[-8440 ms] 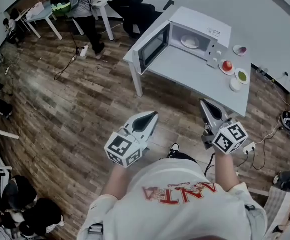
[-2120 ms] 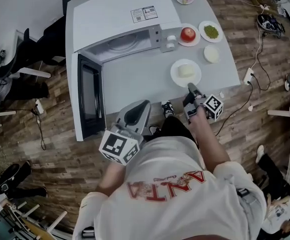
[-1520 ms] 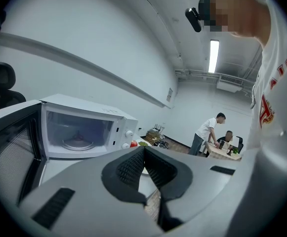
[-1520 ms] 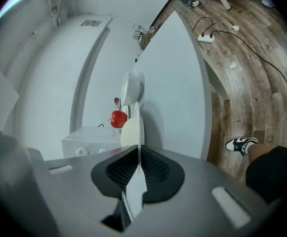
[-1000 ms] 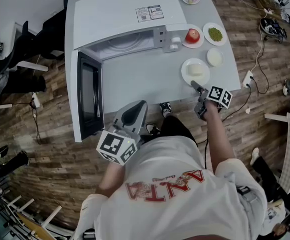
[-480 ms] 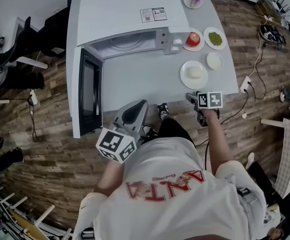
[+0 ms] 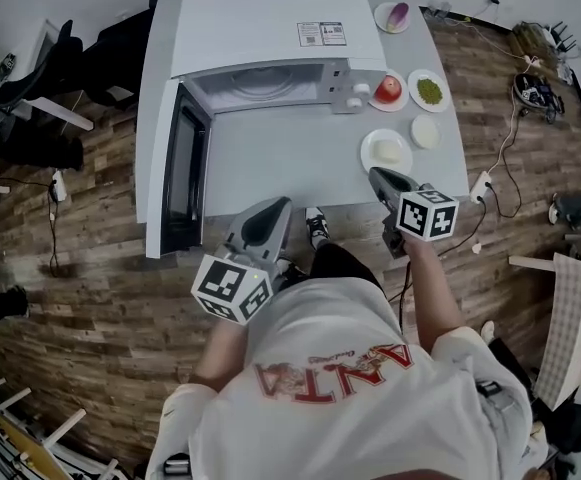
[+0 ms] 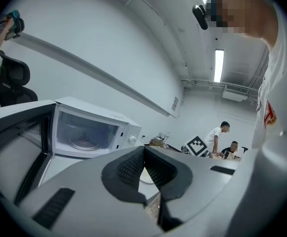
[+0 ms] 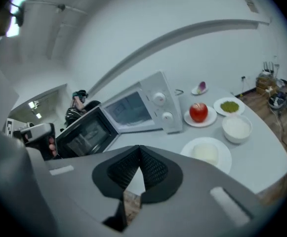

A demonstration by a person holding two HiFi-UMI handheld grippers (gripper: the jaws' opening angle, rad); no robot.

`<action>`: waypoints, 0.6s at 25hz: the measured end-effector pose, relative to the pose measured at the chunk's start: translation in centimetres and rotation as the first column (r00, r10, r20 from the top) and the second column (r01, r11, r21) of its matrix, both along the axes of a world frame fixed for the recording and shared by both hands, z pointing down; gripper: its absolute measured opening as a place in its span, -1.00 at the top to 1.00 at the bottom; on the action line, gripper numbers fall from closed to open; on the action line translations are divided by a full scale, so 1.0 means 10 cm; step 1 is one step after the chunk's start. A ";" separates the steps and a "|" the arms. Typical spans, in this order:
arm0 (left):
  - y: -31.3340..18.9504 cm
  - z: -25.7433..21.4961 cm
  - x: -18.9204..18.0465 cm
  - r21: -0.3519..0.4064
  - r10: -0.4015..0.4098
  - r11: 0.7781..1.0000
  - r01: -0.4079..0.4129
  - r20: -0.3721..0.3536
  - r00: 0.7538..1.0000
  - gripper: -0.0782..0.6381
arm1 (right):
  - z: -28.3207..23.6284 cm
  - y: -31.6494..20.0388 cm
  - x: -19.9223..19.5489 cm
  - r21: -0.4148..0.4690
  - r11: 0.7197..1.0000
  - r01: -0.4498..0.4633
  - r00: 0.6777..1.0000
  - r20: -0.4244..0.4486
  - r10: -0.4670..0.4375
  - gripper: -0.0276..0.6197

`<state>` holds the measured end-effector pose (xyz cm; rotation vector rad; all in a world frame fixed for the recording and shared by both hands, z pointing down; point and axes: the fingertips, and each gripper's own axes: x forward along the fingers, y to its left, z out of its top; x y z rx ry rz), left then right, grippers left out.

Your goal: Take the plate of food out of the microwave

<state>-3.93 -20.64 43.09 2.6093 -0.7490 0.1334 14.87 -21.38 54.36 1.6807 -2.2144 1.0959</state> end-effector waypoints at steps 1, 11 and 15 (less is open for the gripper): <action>0.00 -0.03 -0.02 0.014 -0.006 1.000 0.005 0.001 1.000 0.76 | -0.17 -0.02 -0.09 0.062 0.998 0.030 1.000 -0.008 -0.030 0.91; -0.04 -0.45 -0.35 0.143 -0.107 0.984 0.105 0.005 0.994 0.76 | -1.68 0.00 -0.62 0.465 0.873 0.146 0.989 -0.070 -0.128 0.91; -0.05 -0.59 -0.41 0.186 -0.127 0.975 0.123 0.006 0.992 0.76 | -1.95 0.05 -0.68 0.530 0.829 0.177 0.984 -0.108 -0.141 0.91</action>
